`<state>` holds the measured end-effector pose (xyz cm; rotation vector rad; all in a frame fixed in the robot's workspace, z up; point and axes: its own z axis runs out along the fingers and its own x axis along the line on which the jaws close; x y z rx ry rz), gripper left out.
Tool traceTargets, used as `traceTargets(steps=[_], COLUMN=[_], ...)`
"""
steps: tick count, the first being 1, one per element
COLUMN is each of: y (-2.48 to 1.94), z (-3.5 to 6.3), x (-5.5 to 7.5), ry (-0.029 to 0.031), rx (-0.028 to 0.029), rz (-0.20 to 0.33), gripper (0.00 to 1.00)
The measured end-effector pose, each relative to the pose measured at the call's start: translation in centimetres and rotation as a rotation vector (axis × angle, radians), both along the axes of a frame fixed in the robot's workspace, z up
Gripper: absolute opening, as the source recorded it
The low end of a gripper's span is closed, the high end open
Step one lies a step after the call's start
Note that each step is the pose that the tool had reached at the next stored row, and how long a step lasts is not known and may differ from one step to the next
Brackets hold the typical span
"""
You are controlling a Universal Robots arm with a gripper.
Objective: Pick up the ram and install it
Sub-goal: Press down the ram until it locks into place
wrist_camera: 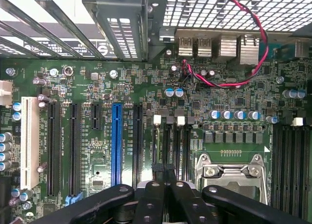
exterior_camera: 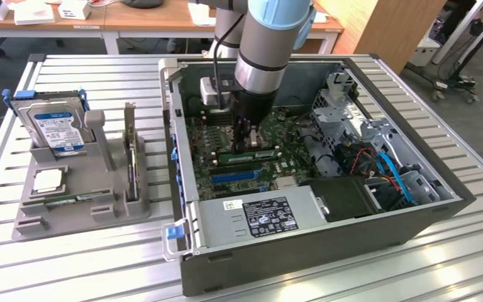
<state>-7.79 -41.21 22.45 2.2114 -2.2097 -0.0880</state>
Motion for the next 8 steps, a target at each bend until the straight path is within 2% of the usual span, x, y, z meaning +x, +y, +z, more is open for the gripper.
traceTargets(steps=[8], y=[0.00], z=[-0.09], x=[0.00], ry=[0.0000], rx=[-0.0001], rz=[0.000], gripper=[0.10])
